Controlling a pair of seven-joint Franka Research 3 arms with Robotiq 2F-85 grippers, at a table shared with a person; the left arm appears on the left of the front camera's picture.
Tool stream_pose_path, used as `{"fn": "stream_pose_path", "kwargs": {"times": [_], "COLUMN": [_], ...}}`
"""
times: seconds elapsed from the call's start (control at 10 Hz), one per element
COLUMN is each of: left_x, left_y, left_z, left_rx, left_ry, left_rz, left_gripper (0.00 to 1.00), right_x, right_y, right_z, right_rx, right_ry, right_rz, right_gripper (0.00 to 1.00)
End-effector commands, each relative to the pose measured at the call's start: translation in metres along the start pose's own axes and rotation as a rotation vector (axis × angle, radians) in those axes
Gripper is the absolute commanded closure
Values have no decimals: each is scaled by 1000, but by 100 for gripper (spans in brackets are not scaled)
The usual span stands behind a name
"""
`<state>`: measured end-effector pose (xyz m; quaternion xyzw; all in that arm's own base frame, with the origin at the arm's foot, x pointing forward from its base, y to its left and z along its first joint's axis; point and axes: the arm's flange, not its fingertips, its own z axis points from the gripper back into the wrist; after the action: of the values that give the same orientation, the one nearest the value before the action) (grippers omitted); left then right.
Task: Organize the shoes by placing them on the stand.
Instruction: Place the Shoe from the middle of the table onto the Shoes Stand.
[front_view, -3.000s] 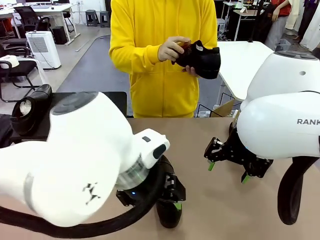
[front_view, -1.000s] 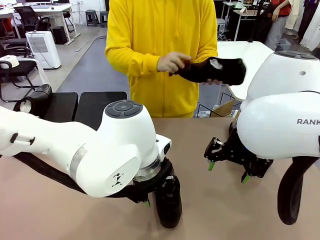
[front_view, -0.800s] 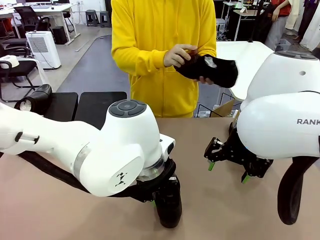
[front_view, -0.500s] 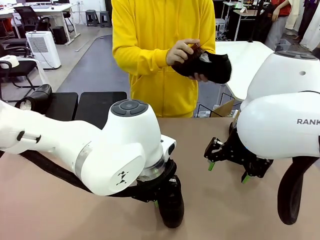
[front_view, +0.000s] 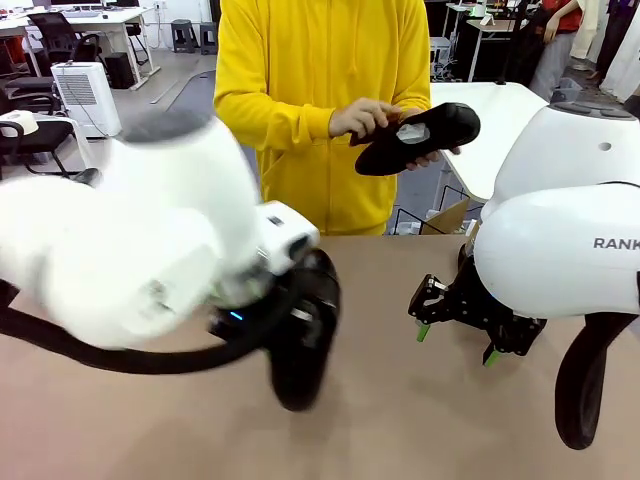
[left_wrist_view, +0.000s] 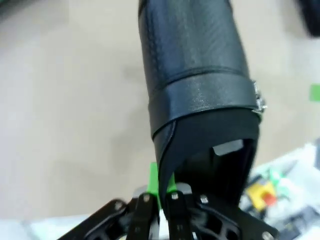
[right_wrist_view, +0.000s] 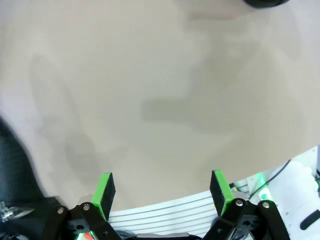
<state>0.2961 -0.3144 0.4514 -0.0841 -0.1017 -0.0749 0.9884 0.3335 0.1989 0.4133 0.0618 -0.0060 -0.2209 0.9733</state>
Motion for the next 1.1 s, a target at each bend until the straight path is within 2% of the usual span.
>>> {"fn": "stream_pose_path", "kwargs": {"times": [0.0, 0.2, 0.3, 0.4, 0.5, 0.7, 0.8, 1.0], "left_x": [12, 26, 28, 19, 27, 27, 27, 57], "left_y": [72, 116, 128, 118, 131, 131, 134, 170], "left_z": [55, 72, 76, 80, 86, 86, 83, 87], "left_rx": [82, 120, 66, -96, 105, 105, 62, 152], "left_ry": [-68, -135, -162, -165, -116, -116, -105, -258], "left_rz": [-66, -41, 31, 312, -9, -9, 78, 161], "left_gripper": [100, 100, 100, 100, 100, 100, 100, 100], "right_x": [3, 3, 3, 3, 3, 3, 3, 3], "right_y": [-1, -1, -1, -1, -1, -1, -1, -1], "right_z": [1, 1, 1, 1, 1, 1, 1, 1], "right_rx": [1, 1, 1, 1, 1, 1, 1, 1], "right_ry": [-11, -11, -11, -11, -11, -11, -11, -11], "right_rz": [13, 13, 13, 13, 13, 13, 13, 13], "right_gripper": [0, 0, 0, 0, 0, 0, 0, 0]}}
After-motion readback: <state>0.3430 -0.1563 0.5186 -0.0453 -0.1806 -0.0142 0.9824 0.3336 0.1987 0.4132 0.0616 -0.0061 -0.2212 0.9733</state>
